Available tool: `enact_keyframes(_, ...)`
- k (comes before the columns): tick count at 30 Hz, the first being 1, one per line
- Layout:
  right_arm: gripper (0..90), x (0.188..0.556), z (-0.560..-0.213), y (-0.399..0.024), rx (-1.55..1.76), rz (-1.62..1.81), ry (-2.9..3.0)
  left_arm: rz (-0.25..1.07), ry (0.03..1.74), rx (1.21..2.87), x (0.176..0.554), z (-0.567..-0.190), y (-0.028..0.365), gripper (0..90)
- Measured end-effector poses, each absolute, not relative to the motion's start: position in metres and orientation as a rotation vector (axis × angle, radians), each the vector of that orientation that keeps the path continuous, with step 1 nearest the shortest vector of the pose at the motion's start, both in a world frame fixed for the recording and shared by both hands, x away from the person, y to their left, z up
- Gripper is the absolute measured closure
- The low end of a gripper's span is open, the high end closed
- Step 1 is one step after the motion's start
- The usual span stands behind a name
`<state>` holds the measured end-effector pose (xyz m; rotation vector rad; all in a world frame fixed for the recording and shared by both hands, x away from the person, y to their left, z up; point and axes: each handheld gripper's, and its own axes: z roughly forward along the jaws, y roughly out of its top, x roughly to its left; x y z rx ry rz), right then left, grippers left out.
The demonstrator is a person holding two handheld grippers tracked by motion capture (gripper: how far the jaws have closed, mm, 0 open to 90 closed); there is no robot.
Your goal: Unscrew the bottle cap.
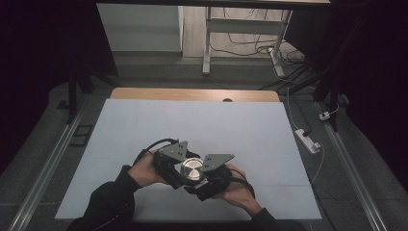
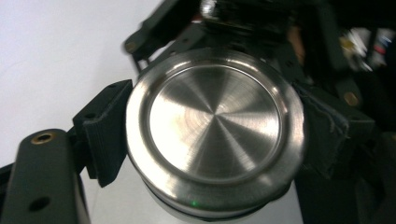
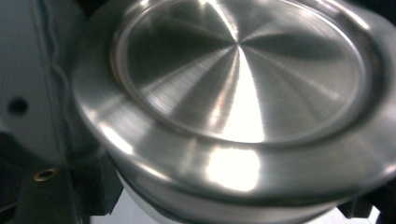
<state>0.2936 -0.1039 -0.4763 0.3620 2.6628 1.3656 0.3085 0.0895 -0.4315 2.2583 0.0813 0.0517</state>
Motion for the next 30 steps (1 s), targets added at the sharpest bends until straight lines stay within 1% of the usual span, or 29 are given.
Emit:
enact_keyframes(1,15.0,0.295,-0.477,-0.105,0.398,1.356,2.645,0.095,0.177,2.251,0.309,-0.432,0.085,19.1)
enact_keyframes(2,15.0,0.296,-0.477,-0.106,0.447,1.344,2.63,0.095,0.177,2.251,0.309,-0.432,0.085,19.1)
enact_keyframes(6,15.0,0.303,-0.48,-0.109,0.591,1.296,2.555,0.217,0.392,2.22,0.309,-0.437,0.071,18.9)
enact_keyframes(8,15.0,0.305,-0.482,-0.111,0.633,1.289,2.544,0.211,0.409,2.213,0.31,-0.439,0.069,18.4)
enact_keyframes(9,15.0,0.305,-0.482,-0.111,0.642,1.289,2.543,0.185,0.408,2.193,0.312,-0.44,0.071,17.6)
enact_keyframes(10,15.0,0.306,-0.482,-0.112,0.636,1.288,2.543,0.185,0.408,2.193,0.312,-0.44,0.071,15.2)
enact_keyframes(11,15.0,0.305,-0.482,-0.112,0.634,1.291,2.545,0.167,0.406,2.179,0.314,-0.44,0.074,12.2)
enact_keyframes(12,15.0,0.305,-0.482,-0.112,0.634,1.291,2.545,0.149,0.402,2.176,0.316,-0.439,0.077,12.2)
enact_keyframes(13,15.0,0.305,-0.481,-0.112,0.618,1.304,2.546,0.137,0.4,2.164,0.318,-0.437,0.081,7.9)
enact_keyframes(16,15.0,0.306,-0.48,-0.113,0.594,1.315,2.555,0.062,0.369,2.14,0.323,-0.431,0.095,6.1)
enact_keyframes(17,15.0,0.306,-0.48,-0.113,0.58,1.319,2.559,0.048,0.358,2.143,0.323,-0.429,0.099,3.9)
enact_keyframes(22,15.0,0.303,-0.478,-0.112,0.486,1.352,2.62,-0.004,0.201,2.21,0.322,-0.426,0.108,4.1)
enact_keyframes(28,15.0,0.294,-0.477,-0.106,0.345,1.389,2.694,-0.05,0.053,2.251,0.316,-0.432,0.101,5.4)
enact_keyframes(30,15.0,0.292,-0.477,-0.104,0.31,1.388,2.705,-0.046,0.026,2.258,0.314,-0.434,0.097,5.9)
